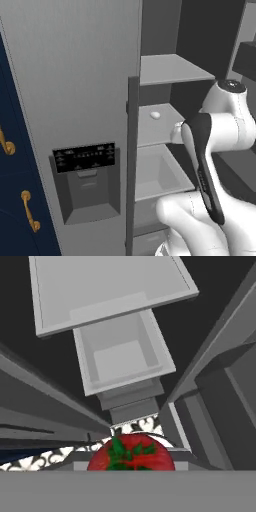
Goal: Take the strawberry from the fridge and place it on top of the pancake, located on the dining counter.
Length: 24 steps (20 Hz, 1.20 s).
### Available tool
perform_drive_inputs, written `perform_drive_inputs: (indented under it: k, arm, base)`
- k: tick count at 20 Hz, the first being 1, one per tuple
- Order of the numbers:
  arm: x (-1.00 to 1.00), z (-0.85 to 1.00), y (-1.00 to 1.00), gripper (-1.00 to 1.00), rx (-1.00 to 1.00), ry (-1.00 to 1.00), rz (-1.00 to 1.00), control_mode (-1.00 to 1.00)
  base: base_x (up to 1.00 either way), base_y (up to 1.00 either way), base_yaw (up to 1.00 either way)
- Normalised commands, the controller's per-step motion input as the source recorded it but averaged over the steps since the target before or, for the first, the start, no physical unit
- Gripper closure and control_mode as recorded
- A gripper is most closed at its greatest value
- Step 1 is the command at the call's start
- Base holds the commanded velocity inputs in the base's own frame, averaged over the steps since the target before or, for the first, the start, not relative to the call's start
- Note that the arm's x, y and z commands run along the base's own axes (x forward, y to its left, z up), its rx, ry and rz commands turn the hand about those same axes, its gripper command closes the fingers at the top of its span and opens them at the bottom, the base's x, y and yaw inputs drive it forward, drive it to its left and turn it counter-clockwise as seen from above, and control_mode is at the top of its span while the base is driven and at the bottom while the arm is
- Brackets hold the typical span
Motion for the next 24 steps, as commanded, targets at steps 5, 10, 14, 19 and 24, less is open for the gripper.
perform_drive_inputs:
  k: [5, 10, 14, 19, 24]
  arm:
    - [-0.91, -0.01, 0.05, 1.0, -0.04, -0.05, 0.01, -1.0]
    - [-0.47, -0.07, 0.1, 1.0, -0.07, -0.04, 0.03, -1.0]
    - [-0.01, -0.14, 0.11, 1.0, -0.04, 0.07, 0.04, -1.0]
    - [0.0, -0.04, 0.0, 1.0, 0.0, 0.01, 0.01, -1.0]
    - [0.0, 0.0, 0.0, 1.0, 0.0, 0.0, 0.0, -1.0]
  base:
    - [0.0, 0.0, 0.0]
    - [0.0, 0.0, 0.0]
    - [0.0, 0.0, 0.0]
    - [0.0, 0.0, 0.0]
    - [0.0, 0.0, 0.0]
